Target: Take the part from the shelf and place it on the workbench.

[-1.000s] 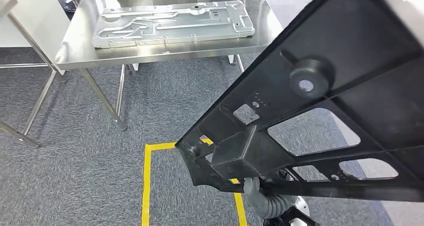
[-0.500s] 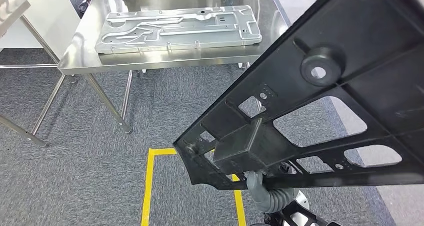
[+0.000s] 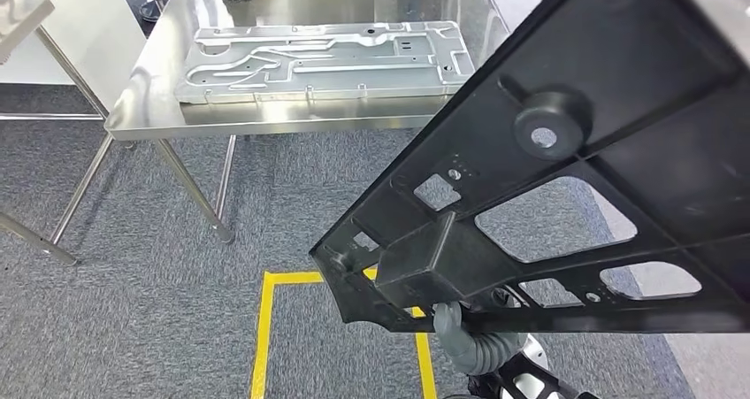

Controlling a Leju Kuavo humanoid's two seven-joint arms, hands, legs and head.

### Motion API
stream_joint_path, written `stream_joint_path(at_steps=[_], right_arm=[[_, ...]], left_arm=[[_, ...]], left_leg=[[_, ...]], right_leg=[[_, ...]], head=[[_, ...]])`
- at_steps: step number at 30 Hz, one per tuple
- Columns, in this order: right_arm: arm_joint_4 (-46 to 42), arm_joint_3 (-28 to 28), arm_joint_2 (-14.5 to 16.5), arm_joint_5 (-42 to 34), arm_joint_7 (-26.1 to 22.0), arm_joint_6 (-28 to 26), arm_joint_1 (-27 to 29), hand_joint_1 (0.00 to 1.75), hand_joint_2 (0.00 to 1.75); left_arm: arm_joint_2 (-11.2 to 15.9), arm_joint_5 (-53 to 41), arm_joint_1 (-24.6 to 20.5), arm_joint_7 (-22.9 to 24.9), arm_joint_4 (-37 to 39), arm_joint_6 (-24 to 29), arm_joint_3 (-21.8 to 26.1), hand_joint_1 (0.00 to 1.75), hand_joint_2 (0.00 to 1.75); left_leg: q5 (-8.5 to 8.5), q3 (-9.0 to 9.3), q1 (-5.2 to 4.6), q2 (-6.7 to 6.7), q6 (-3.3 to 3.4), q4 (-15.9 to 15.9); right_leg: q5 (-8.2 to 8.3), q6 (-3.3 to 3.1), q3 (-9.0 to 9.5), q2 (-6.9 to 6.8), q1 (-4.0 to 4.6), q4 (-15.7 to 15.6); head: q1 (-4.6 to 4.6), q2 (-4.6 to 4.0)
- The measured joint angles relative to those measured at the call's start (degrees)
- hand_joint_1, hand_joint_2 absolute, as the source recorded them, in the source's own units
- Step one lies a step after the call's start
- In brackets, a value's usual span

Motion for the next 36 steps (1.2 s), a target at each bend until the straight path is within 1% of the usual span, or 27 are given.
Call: stream_joint_path(at_steps=[2, 5, 6, 7, 8, 10, 11, 12, 13, 15, 16, 17, 19, 21, 22, 23, 25, 26, 27, 28, 29, 30, 31, 32, 33, 34, 36], right_arm=[[0.0, 0.0, 0.0, 0.1, 0.0, -0.2, 0.1, 1.75, 1.75], [0.0, 0.0, 0.0, 0.1, 0.0, -0.4, 0.2, 1.75, 1.75], [0.0, 0.0, 0.0, 0.1, 0.0, -0.5, 0.2, 1.75, 1.75], [0.0, 0.1, 0.0, 0.1, 0.0, -0.5, 0.2, 1.75, 1.75], [0.0, 0.1, 0.0, 0.1, 0.0, -0.6, 0.2, 1.75, 1.75], [0.0, 0.1, 0.0, 0.1, 0.0, -0.7, 0.3, 1.75, 1.75], [0.0, 0.1, 0.0, 0.2, 0.0, -0.7, 0.4, 1.75, 1.75], [0.0, 0.2, 0.0, 0.2, 0.0, -0.8, 0.5, 1.75, 1.75], [0.0, 0.2, 0.0, 0.3, 0.0, -0.8, 0.5, 1.75, 1.75], [0.0, 0.2, 0.0, 0.4, 0.0, -0.8, 0.5, 1.75, 1.75], [0.0, 0.2, 0.0, 0.4, 0.0, -0.8, 0.4, 1.75, 1.75], [0.0, 0.2, 0.0, 0.3, 0.0, -0.8, 0.2, 1.75, 1.75], [0.0, 0.1, 0.0, 0.1, 0.0, -0.8, -0.3, 1.75, 1.75], [0.1, 0.1, -0.1, -0.6, 0.0, -0.7, -1.2, 1.75, 1.75], [0.2, 0.0, -0.3, -1.1, 0.0, -0.7, -2.0, 1.75, 1.75], [0.3, -0.1, -0.5, -1.6, 0.0, -0.7, -2.7, 1.75, 1.75], [0.6, -0.3, -0.9, -2.3, 0.0, -0.7, -3.8, 1.75, 1.75], [0.7, -0.3, -1.1, -2.5, 0.0, -0.7, -4.0, 1.75, 1.75], [0.9, -0.4, -1.2, -2.5, 0.0, -0.7, -4.1, 1.75, 1.75], [1.0, -0.4, -1.3, -2.6, 0.0, -0.7, -4.1, 1.75, 1.75], [1.1, -0.4, -1.5, -2.7, 0.0, -0.7, -4.3, 1.75, 1.75], [1.2, -0.5, -1.5, -2.7, 0.0, -0.7, -4.4, 1.75, 1.75], [1.3, -0.5, -1.6, -2.8, 0.0, -0.7, -4.6, 1.75, 1.75], [1.4, -0.6, -1.6, -2.9, 0.0, -0.7, -4.9, 1.75, 1.75], [1.4, -0.6, -1.7, -3.2, 0.0, -0.7, -5.1, 1.75, 1.75], [1.5, -0.7, -1.7, -3.6, 0.0, -0.6, -5.3, 1.75, 1.75], [1.6, -0.7, -1.8, -4.6, 0.0, -0.2, -5.8, 1.75, 1.75]], left_arm=[[0.0, 0.1, 0.0, 0.0, 0.0, 0.0, 0.0, 0.00, 1.75], [0.0, 0.3, -0.1, -0.2, 0.0, 0.0, 0.0, 0.00, 1.75], [0.0, 0.4, -0.1, -0.2, 0.0, 0.0, 0.0, 0.00, 1.75], [0.0, 0.4, -0.1, -0.2, 0.0, 0.0, 0.0, 0.00, 1.75], [-0.1, 0.4, -0.2, -0.2, 0.0, 0.0, 0.0, 0.00, 1.75], [-0.1, 0.4, -0.1, -0.3, 0.0, 0.0, 0.0, 0.00, 1.75], [-0.1, 0.4, 0.0, -0.3, 0.0, 0.0, 0.0, 0.00, 1.75], [-0.1, 0.4, 0.2, -0.3, 0.0, 0.0, 0.0, 0.00, 1.75], [-0.2, 0.3, 0.3, -0.3, 0.0, 0.0, 0.0, 0.00, 1.75], [-0.2, 0.1, 0.3, -0.3, 0.0, -0.2, 0.0, 0.00, 1.75], [-0.1, 0.0, 0.3, -0.4, 0.0, -0.3, 0.0, 0.00, 1.75], [-0.1, -0.2, 0.3, -0.4, 0.0, -0.3, 0.0, 0.00, 1.75], [-0.1, -0.4, 0.2, -0.4, 0.0, -0.5, 0.0, 0.00, 1.75], [-0.1, -0.4, 0.2, -0.3, 0.0, -0.5, 0.0, 0.00, 1.75], [-0.1, -0.4, 0.1, -0.3, 0.0, -0.6, 0.0, 0.00, 1.75], [-0.1, -0.4, 0.0, -0.3, 0.0, -0.6, -0.1, 0.00, 1.75], [-0.1, -0.4, -0.2, -0.3, 0.0, -0.7, -0.1, 0.00, 1.75], [-0.1, -0.4, -0.2, -0.3, 0.0, -0.7, -0.1, 0.00, 1.75], [-0.1, -0.4, -0.2, -0.3, 0.0, -0.7, -0.1, 0.00, 1.75], [-0.1, -0.4, -0.1, -0.3, 0.0, -0.7, -0.1, 0.00, 1.75], [-0.1, -0.4, -0.1, -0.3, 0.0, -0.7, -0.1, 0.00, 1.75], [-0.1, -0.4, -0.1, -0.3, 0.0, -0.8, -0.1, 0.00, 1.75], [-0.2, -0.4, -0.1, -0.3, 0.0, -0.8, -0.1, 0.00, 1.75], [-0.2, -0.4, -0.1, -0.3, 0.0, -0.8, -0.1, 0.00, 1.75], [-0.3, -0.4, -0.1, -0.3, 0.0, -0.8, -0.1, 0.00, 1.75], [-0.3, -0.4, -0.1, -0.3, 0.0, -0.8, -0.1, 0.00, 1.75], [-0.2, -0.2, -0.1, -0.3, 0.0, -0.7, -0.1, 0.00, 1.75]], left_leg=[[-0.93, 0.76, -0.06, -0.01, -0.73, 0.0], [-1.43, 1.52, -0.08, 0.10, -1.85, 0.4], [-1.69, 1.58, -0.02, 0.14, -2.08, 1.2], [-2.44, 0.92, 0.05, 0.17, -2.27, 2.8], [-3.66, -0.45, 0.11, 0.21, -2.44, 5.6], [-6.87, -4.91, 0.12, 0.23, -2.72, 13.2], [-7.88, -6.99, 0.12, 0.23, -2.76, 16.1], [-7.81, -8.30, 0.11, 0.23, -2.70, 17.2], [-6.39, -8.50, 0.09, 0.23, -2.53, 15.9], [-1.14, -6.36, -0.05, 0.29, -1.80, 8.5], [0.18, -5.24, -0.26, 0.36, -1.44, 5.1], [0.54, -4.46, -0.49, 0.41, -1.06, 2.9], [-0.12, -4.00, -0.82, 0.38, -0.29, 1.6], [1.24, -2.99, -0.65, 0.27, 0.51, 0.8], [1.68, -2.47, -0.53, 0.28, 0.77, 0.6], [1.82, -2.08, -0.46, 0.30, 0.94, 0.6], [1.51, -1.90, -0.49, 0.30, 1.18, 0.5], [1.29, -1.80, -0.52, 0.27, 1.23, 0.5], [1.02, -1.61, -0.55, 0.21, 1.22, 0.6], [0.71, -1.27, -0.55, 0.13, 1.17, 0.6], [0.35, -0.78, -0.56, 0.06, 1.08, 0.6], [-0.08, -0.33, -0.55, 0.00, 0.93, 0.6], [-0.45, 0.12, -0.57, -0.03, 0.74, 0.5], [-0.77, 0.35, -0.55, -0.04, 0.46, 0.5], [-1.03, 0.42, -0.54, -0.01, 0.12, 0.3], [-1.03, 0.61, -0.58, 0.04, -0.26, 0.4], [-1.18, 0.97, -0.66, 0.13, -0.95, 1.1]], right_leg=[[2.41, -0.62, 1.67, -0.21, 0.20, -5.1], [2.64, -2.06, 2.48, -0.15, 0.36, -6.2], [2.68, -2.48, 2.92, -0.14, 0.30, -6.3], [2.49, -2.84, 3.36, -0.17, 0.28, -6.4], [2.29, -3.11, 3.75, -0.21, 0.27, -6.5], [1.76, -3.44, 4.23, -0.23, 0.41, -6.5], [1.47, -3.49, 4.48, -0.18, 0.51, -6.5], [1.17, -3.51, 4.82, -0.12, 0.60, -6.5], [0.85, -3.49, 5.26, -0.05, 0.69, -6.5], [0.18, -3.35, 6.27, -0.03, 0.81, -6.5], [-0.13, -3.18, 6.71, -0.02, 0.89, -6.6], [-0.41, -2.90, 6.98, -0.01, 0.92, -6.6], [-0.28, -2.07, 7.36, 0.06, 0.97, -6.3], [-0.39, -1.26, 7.52, 0.05, 0.95, -5.3], [-1.11, -0.96, 7.11, 0.03, 0.91, -4.2], [-2.43, -0.74, 6.07, 0.02, 0.83, -2.1], [-5.69, -0.33, 2.02, -0.01, 0.68, 4.7], [-6.73, -0.20, -0.20, -0.01, 0.65, 7.8], [-6.75, -0.10, -1.72, -0.01, 0.63, 9.3], [-5.53, -0.10, -2.19, -0.01, 0.62, 8.7], [-3.20, -0.19, -1.53, -0.01, 0.64, 5.9], [-0.40, -0.41, -0.20, -0.04, 0.70, 1.7], [1.40, -0.69, 1.00, -0.08, 0.88, -1.9], [2.19, -1.07, 1.85, -0.15, 1.10, -4.6], [2.45, -1.53, 2.21, -0.21, 1.32, -6.0], [2.06, -1.93, 2.23, -0.24, 1.48, -6.2], [2.43, -2.67, 3.13, -0.22, 1.20, -6.8]], head=[[-0.01, 0.00], [-0.02, 0.00], [-0.01, 0.00], [-0.01, 0.00], [-0.01, 0.00], [-0.02, 0.00], [-0.02, 0.00], [-0.02, 0.00], [-0.02, 0.00], [-0.01, 0.00], [-0.01, 0.00], [-0.01, 0.00], [-0.02, 0.00], [-0.02, 0.00], [-0.01, 0.00], [-0.01, 0.00], [0.00, 0.00], [0.00, 0.00], [0.00, 0.00], [0.00, 0.00], [0.00, 0.00], [0.00, 0.00], [0.00, 0.00], [0.00, 0.00], [0.01, 0.00], [0.01, 0.00], [0.02, 0.00]])
